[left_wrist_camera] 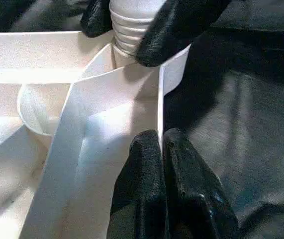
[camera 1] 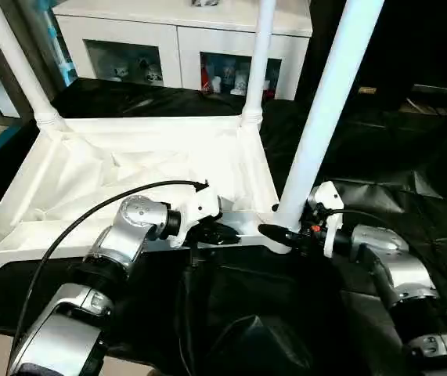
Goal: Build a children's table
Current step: Rotate leg to tighten
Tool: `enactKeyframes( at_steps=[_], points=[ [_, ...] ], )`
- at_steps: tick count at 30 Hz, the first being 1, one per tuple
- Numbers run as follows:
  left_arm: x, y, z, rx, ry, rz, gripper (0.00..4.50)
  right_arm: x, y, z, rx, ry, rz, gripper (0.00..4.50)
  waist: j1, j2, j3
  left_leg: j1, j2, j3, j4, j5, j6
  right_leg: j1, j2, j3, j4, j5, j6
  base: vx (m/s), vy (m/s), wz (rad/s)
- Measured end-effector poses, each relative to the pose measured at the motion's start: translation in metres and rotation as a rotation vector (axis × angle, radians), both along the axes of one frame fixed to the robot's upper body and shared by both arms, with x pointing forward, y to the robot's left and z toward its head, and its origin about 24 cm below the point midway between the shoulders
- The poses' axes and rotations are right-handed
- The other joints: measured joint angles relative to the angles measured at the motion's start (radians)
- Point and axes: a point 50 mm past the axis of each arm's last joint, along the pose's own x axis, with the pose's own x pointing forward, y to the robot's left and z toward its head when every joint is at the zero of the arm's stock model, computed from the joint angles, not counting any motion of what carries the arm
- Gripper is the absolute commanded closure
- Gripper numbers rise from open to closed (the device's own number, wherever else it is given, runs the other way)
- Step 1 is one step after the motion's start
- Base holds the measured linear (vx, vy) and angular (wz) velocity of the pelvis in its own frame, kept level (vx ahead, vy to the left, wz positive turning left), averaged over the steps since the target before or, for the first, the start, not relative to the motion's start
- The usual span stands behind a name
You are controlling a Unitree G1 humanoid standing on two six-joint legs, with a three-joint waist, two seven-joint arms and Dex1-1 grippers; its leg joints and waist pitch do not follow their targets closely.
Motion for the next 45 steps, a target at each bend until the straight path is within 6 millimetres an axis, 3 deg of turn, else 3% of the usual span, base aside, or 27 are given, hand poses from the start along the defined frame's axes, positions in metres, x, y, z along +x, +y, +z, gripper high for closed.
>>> enactKeyframes(
  at_steps=[7,12,13,15,20,28,32,37,41,45],
  points=[
    [0.019,-0.042,-0.002,0.01,-0.026,0.236,4.5,0.029,0.005,-0.005,0.02,0.024,-0.484,1.68,-0.016,-0.005,-0.001,0.001,-0.001,0.0,0.001,0.0,-0.002,0.006,-0.001,0.001,-0.008,0.005,0.0,0.0,0.0,0.0],
    [0.022,-0.062,-0.003,0.0,-0.036,0.286,4.5,0.038,0.006,-0.005,-0.01,0.014,-0.624,1.68,-0.016,-0.002,-0.002,0.001,-0.003,0.001,0.0,0.001,-0.001,0.008,-0.003,0.001,-0.01,0.008,0.002,0.0,0.0,0.0],
    [0.022,-0.062,-0.002,0.0,-0.037,0.288,4.5,0.039,0.008,-0.004,-0.007,0.011,-0.627,1.13,-0.017,-0.002,-0.002,0.001,-0.003,0.001,0.0,0.001,-0.001,0.008,-0.003,0.0,-0.01,0.009,0.002,0.0,0.0,0.0],
    [0.023,-0.062,-0.002,-0.001,-0.042,0.288,4.5,0.04,0.008,-0.004,-0.004,0.004,-0.624,0.99,-0.017,-0.002,-0.002,0.0,-0.002,0.001,0.0,0.001,-0.001,0.007,-0.003,0.0,-0.01,0.009,0.003,0.0,0.0,0.0],
    [0.027,-0.055,-0.002,0.004,-0.068,0.335,4.5,0.038,0.014,-0.004,0.021,-0.005,-0.565,0.49,-0.028,-0.002,-0.002,0.0,-0.002,0.001,0.0,0.001,0.0,0.006,-0.003,0.0,-0.01,0.01,0.003,0.0,0.0,0.0],
    [0.023,-0.031,0.0,0.008,-0.087,0.226,4.5,0.025,0.004,-0.003,0.016,-0.035,-0.321,0.49,-0.029,-0.001,-0.002,-0.002,-0.001,0.0,-0.002,0.004,0.005,0.001,-0.001,0.0,-0.01,0.009,0.003,0.0,0.0,0.0],
    [0.012,-0.014,0.0,-0.003,-0.048,0.093,4.5,0.009,-0.008,0.001,-0.034,-0.036,-0.089,0.49,-0.015,0.0,-0.002,-0.002,-0.001,0.001,-0.003,0.003,0.005,0.001,-0.001,0.0,-0.011,0.008,0.003,0.0,0.0,0.0],
    [0.001,-0.006,0.001,-0.01,0.002,-0.046,4.5,-0.006,-0.01,0.007,-0.05,-0.004,0.115,0.49,0.006,0.001,-0.002,-0.002,0.0,0.002,-0.003,0.003,0.005,0.001,-0.001,0.0,-0.01,0.008,0.003,0.0,0.0,0.0],
    [-0.004,-0.001,0.001,-0.01,0.017,-0.076,4.5,-0.012,-0.011,0.008,-0.049,0.011,0.169,0.49,0.006,0.001,-0.002,-0.002,0.0,0.002,-0.003,0.001,0.0,0.001,-0.001,0.0,-0.01,0.008,0.003,0.0,0.0,0.0],
    [-0.007,0.002,0.001,-0.012,0.033,-0.095,4.5,-0.015,-0.011,0.009,-0.043,0.031,0.196,0.85,0.007,0.002,-0.002,-0.002,0.0,0.002,-0.003,0.001,0.0,0.001,-0.001,0.0,-0.01,0.007,0.004,0.0,0.0,0.0]
  ],
)
